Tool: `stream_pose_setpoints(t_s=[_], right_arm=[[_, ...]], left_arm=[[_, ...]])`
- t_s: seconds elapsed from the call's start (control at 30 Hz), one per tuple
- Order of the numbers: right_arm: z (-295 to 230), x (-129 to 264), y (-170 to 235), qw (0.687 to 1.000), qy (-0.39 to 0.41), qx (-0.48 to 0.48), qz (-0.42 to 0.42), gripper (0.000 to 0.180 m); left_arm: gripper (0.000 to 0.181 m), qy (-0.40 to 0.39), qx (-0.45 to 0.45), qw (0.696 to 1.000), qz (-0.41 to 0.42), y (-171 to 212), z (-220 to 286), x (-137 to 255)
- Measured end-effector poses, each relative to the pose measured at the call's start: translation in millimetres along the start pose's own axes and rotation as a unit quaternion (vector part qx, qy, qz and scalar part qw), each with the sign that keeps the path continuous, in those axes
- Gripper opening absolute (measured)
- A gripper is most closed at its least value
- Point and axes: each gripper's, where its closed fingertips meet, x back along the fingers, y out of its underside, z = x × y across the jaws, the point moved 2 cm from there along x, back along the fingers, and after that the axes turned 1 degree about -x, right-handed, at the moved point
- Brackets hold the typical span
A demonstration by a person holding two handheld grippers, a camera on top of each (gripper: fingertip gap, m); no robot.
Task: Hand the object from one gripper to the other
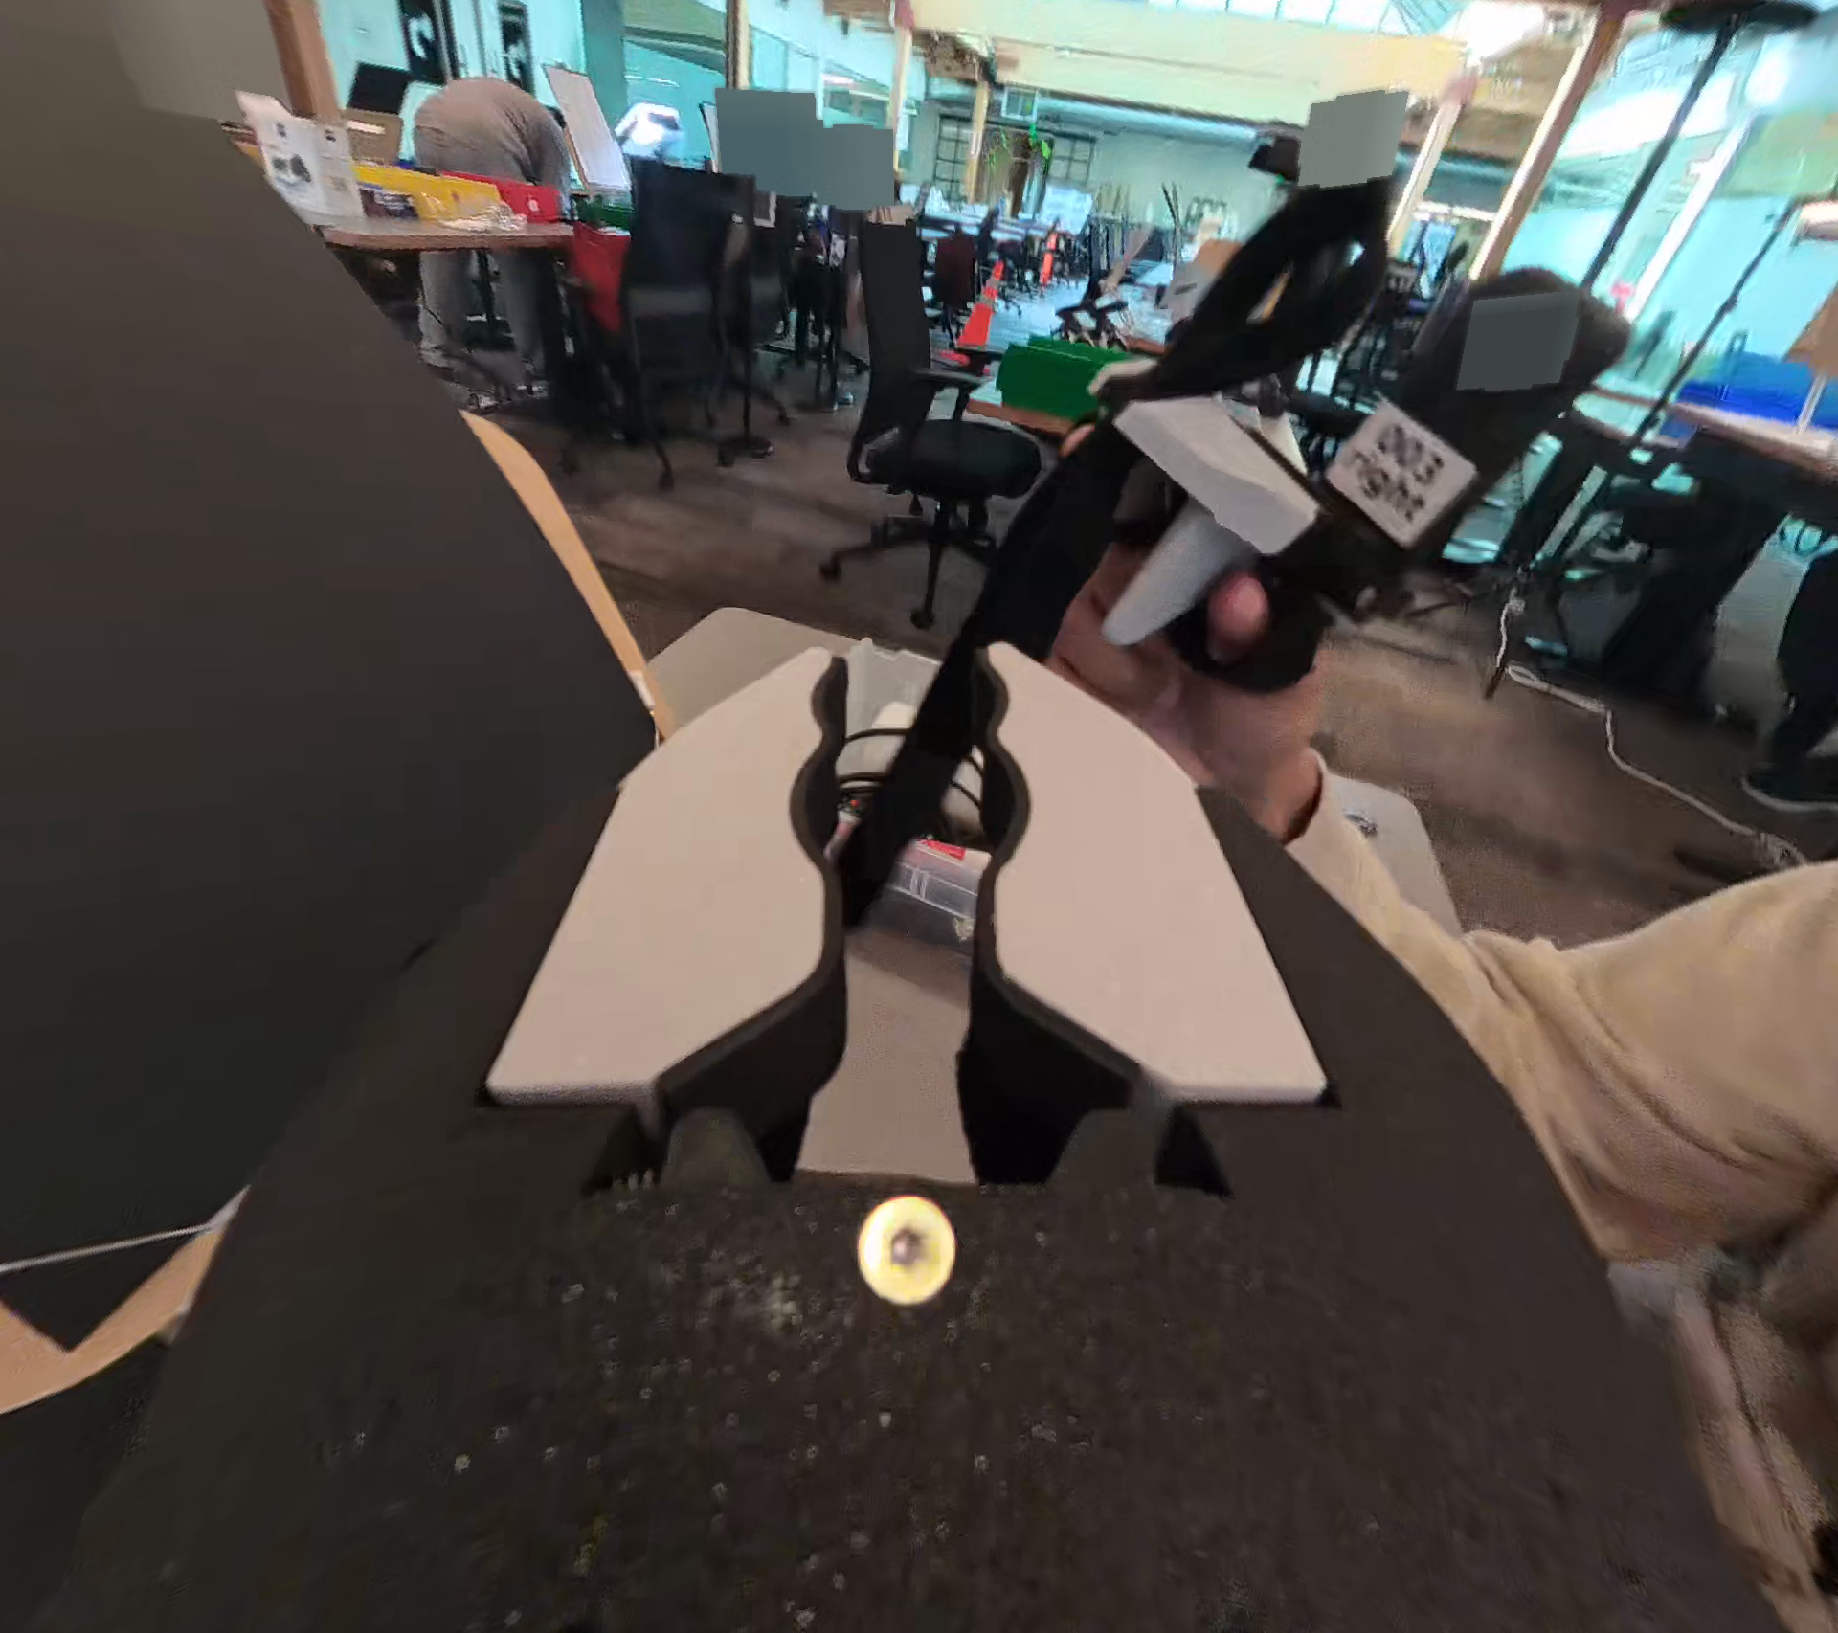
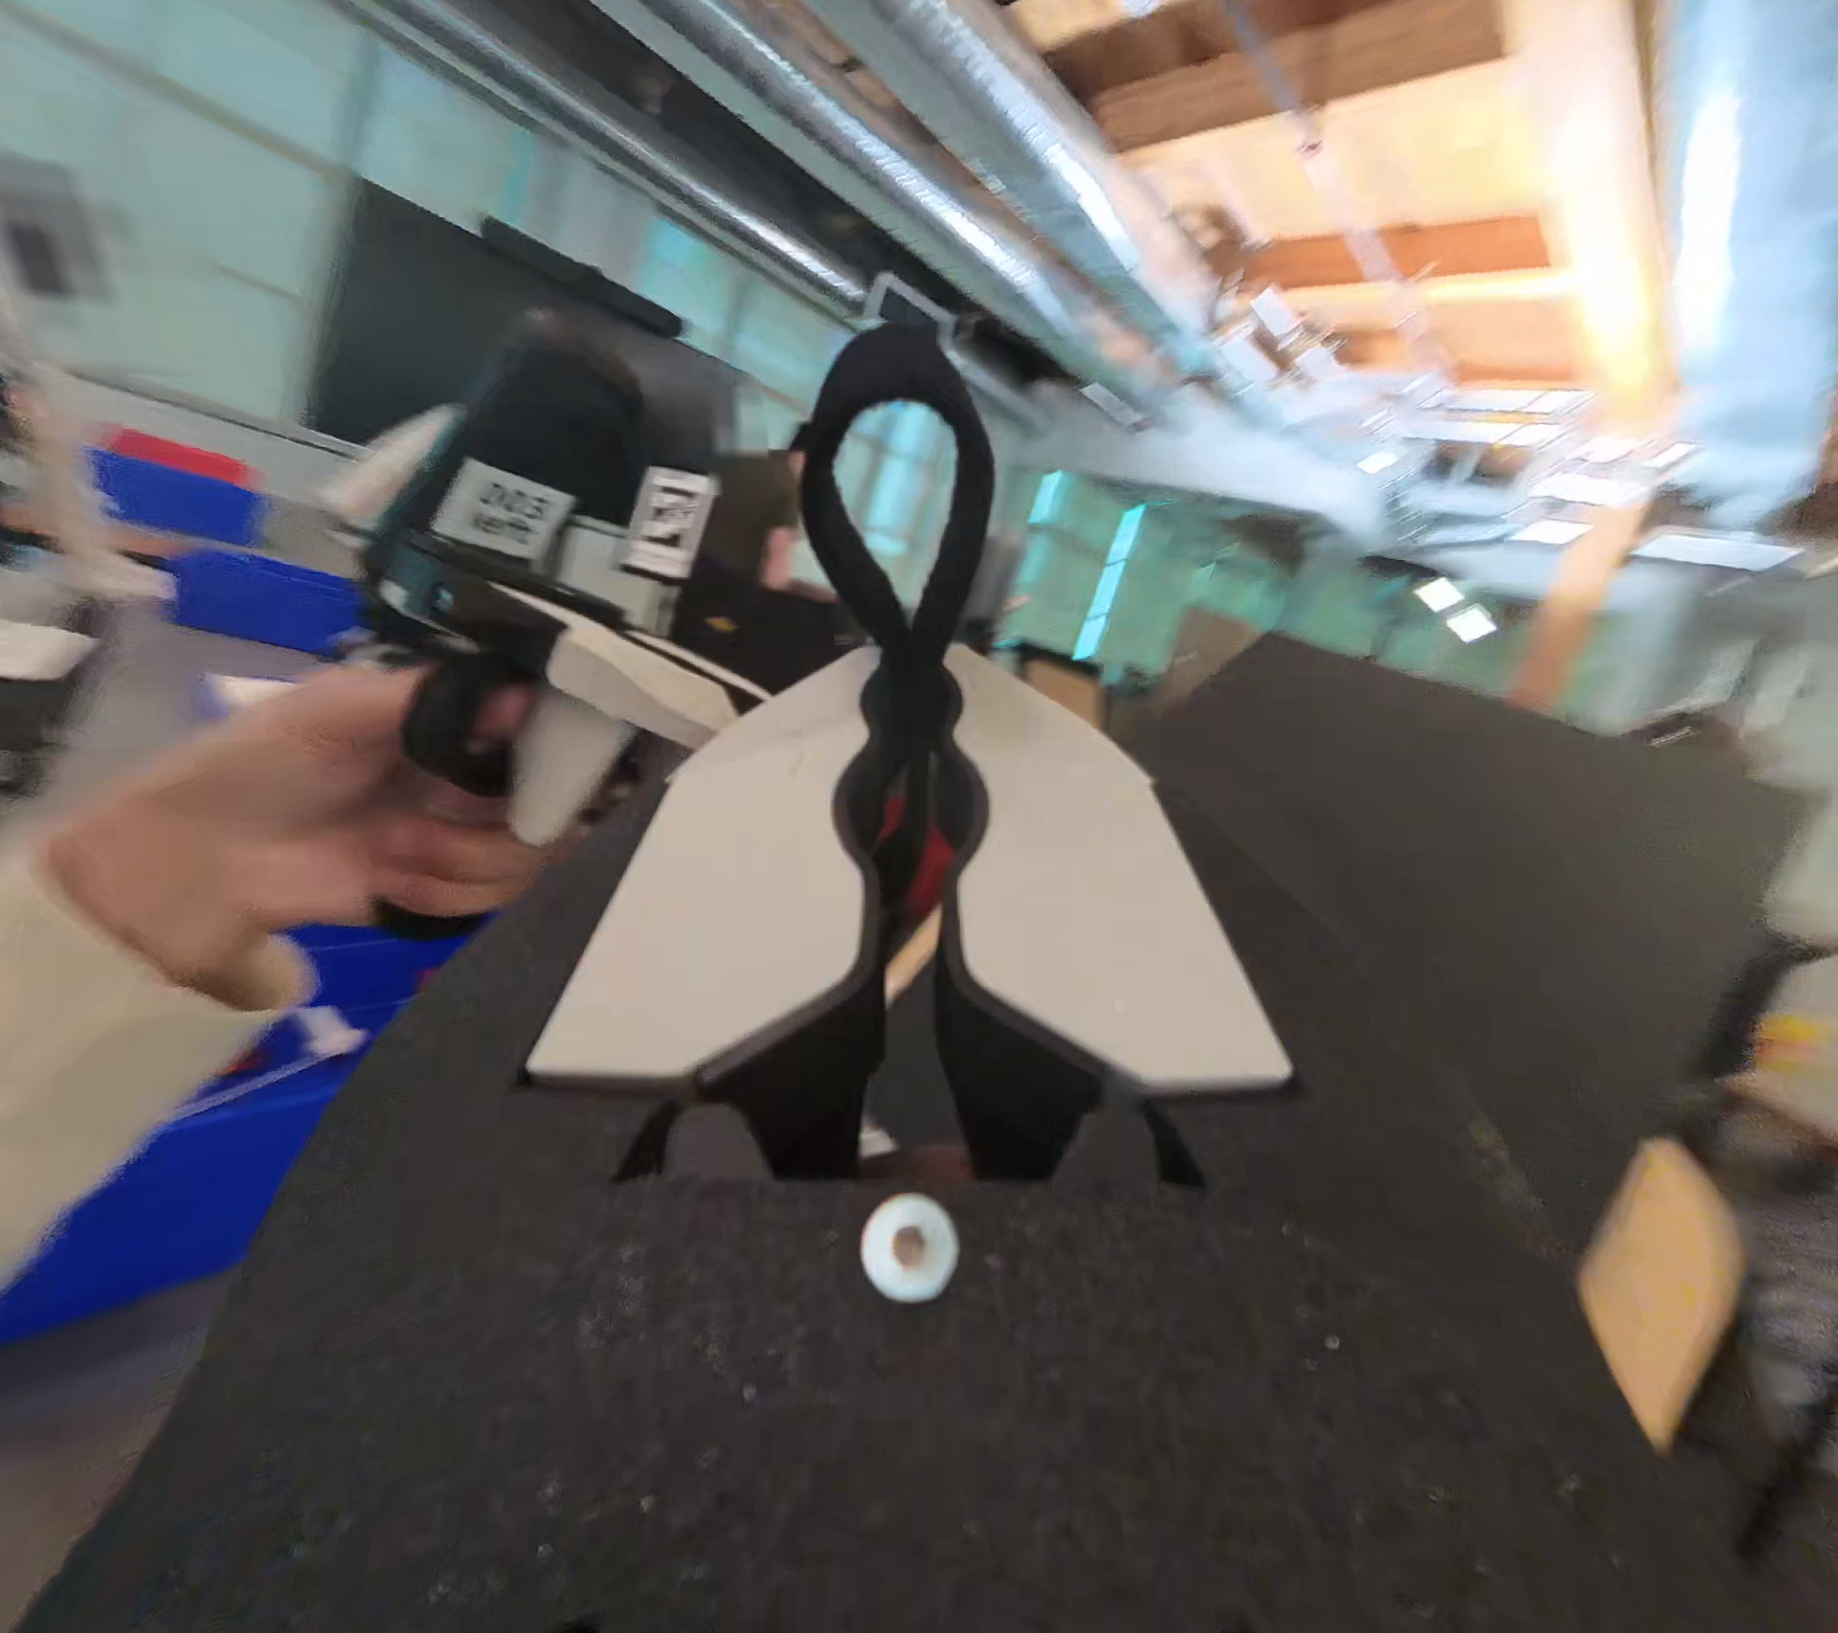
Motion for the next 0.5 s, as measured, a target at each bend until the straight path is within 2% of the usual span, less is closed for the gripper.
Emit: stream_pose_setpoints(t_s=[0.07,0.17,0.23,0.33,0.37,0.4,0.5], right_arm=[[-1.1,-2.4,8.1,0.996,-0.037,-0.067,-0.036,0.005],[-12.9,-3.0,8.4,0.978,-0.114,-0.169,-0.046,0.005],[-27.5,-3.8,15.1,0.961,-0.173,-0.201,-0.078,0.005],[-39.9,-6.1,25.6,0.947,-0.208,-0.217,-0.11,0.004],[-42.9,-6.3,26.2,0.942,-0.22,-0.226,-0.112,0.006],[-44.8,-6.8,26.7,0.939,-0.226,-0.233,-0.112,0.006],[-42.7,-8.1,30.5,0.943,-0.214,-0.23,-0.111,0.006]], left_arm=[[0.023,0.018,-0.023,1.0,-0.007,3.6,5.6,-3.6],[0.029,0.049,-0.062,0.996,-0.048,17.5,18.8,-9.8],[0.033,0.056,-0.082,0.993,-0.061,22.2,25.3,-14.7],[0.034,0.074,-0.09,0.991,-0.068,25.2,33.6,-21.4],[0.029,0.079,-0.094,0.99,-0.073,27.6,34.8,-23.1],[0.01,0.087,-0.103,0.988,-0.078,30.2,36.9,-24.2],[0.005,0.087,-0.098,0.987,-0.088,31.5,34.8,-26.2]])
